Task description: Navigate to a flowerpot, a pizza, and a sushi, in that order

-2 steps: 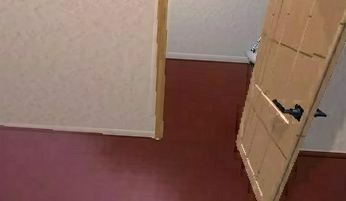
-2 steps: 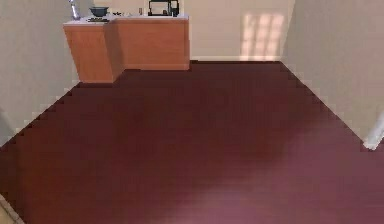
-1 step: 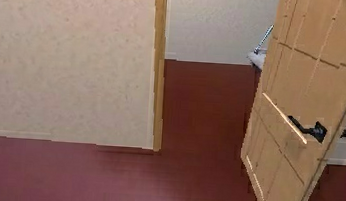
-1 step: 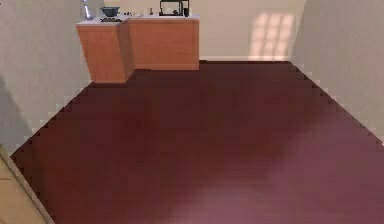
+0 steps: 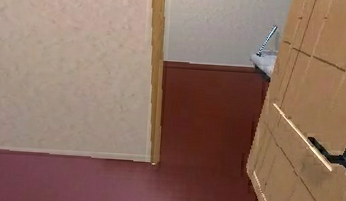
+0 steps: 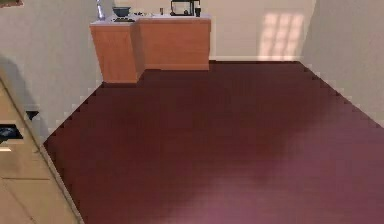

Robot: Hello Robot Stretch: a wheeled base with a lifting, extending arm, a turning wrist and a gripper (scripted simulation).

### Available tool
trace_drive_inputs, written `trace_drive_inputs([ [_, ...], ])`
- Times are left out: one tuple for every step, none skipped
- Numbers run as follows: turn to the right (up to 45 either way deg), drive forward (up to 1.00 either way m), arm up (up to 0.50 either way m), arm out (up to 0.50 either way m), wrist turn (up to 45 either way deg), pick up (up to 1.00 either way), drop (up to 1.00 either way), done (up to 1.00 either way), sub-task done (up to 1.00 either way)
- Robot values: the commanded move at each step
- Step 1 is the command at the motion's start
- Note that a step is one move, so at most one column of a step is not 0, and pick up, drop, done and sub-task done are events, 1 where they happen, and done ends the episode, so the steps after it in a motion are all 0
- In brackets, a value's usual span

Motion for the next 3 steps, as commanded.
trace_drive_inputs([
  [12.0,0.00,0.00,0.00,0.0,0.00,0.00,0.00,0.00],
  [0.0,1.00,0.00,0.00,0.0,0.00,0.00,0.00,0.00],
  [0.0,0.50,0.00,0.00,0.0,0.00,0.00,0.00,0.00],
])
